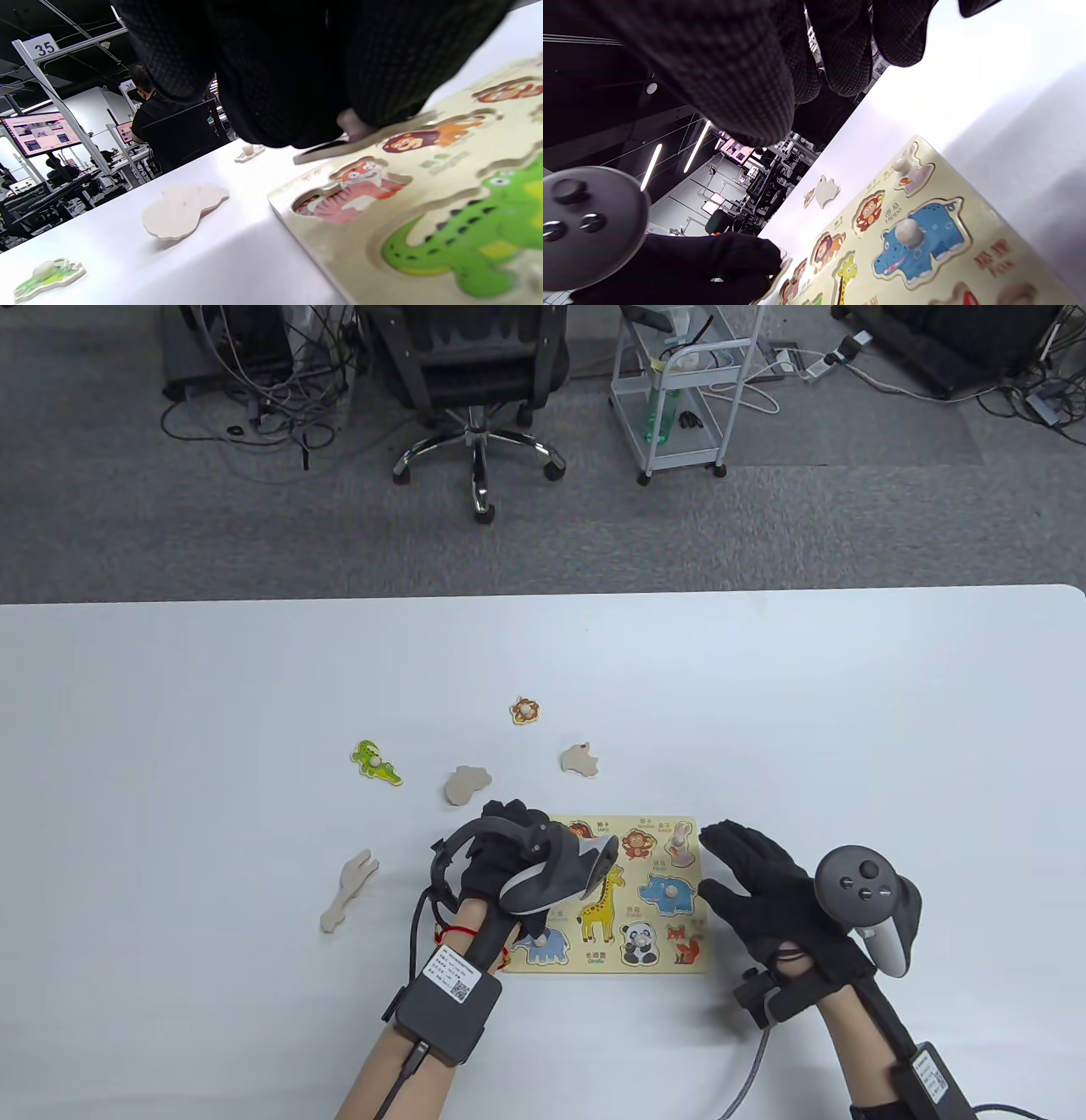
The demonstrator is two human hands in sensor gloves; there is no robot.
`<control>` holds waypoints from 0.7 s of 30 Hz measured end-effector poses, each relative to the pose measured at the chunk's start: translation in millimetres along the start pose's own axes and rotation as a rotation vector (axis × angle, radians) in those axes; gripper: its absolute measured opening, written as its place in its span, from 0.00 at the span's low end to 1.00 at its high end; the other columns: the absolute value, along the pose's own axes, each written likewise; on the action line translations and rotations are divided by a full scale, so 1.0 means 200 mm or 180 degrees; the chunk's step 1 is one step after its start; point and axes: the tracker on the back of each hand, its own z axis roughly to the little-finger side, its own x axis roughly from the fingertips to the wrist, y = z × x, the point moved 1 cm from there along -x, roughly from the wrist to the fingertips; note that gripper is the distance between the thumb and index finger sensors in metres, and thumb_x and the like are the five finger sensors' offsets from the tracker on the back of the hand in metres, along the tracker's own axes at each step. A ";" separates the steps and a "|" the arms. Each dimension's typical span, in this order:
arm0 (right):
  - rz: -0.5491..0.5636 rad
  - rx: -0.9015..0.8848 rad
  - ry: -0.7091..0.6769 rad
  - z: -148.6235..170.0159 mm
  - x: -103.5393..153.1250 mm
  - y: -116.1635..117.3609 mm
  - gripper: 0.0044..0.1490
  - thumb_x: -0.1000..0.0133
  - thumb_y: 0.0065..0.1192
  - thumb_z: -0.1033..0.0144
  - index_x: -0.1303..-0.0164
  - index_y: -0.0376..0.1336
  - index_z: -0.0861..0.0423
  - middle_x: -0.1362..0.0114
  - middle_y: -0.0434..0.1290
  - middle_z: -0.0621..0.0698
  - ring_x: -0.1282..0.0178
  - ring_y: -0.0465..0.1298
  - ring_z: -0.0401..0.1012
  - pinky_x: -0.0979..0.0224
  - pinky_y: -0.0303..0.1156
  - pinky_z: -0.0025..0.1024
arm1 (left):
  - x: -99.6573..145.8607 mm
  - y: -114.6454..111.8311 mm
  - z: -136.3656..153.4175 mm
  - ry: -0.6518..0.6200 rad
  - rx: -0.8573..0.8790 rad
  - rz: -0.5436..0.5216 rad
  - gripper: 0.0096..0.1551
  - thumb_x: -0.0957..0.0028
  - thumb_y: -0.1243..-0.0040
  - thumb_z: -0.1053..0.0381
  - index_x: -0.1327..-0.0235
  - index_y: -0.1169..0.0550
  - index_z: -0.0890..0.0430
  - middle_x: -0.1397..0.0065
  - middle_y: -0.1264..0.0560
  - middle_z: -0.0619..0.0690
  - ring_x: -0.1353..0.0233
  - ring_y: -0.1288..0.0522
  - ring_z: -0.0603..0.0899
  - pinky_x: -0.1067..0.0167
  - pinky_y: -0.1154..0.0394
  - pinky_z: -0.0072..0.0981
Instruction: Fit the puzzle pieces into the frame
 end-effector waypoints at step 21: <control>0.0028 0.0143 -0.0118 -0.03 0.01 0.03 0.38 0.50 0.77 0.58 0.29 0.67 0.55 0.20 0.67 0.64 0.22 0.65 0.66 0.25 0.55 0.72 | -0.07 -0.07 -0.01 0.0057 -0.0091 0.0243 0.23 0.59 0.24 0.42 0.48 0.14 0.34 0.38 0.12 0.37 0.42 0.12 0.48 0.32 0.23 0.48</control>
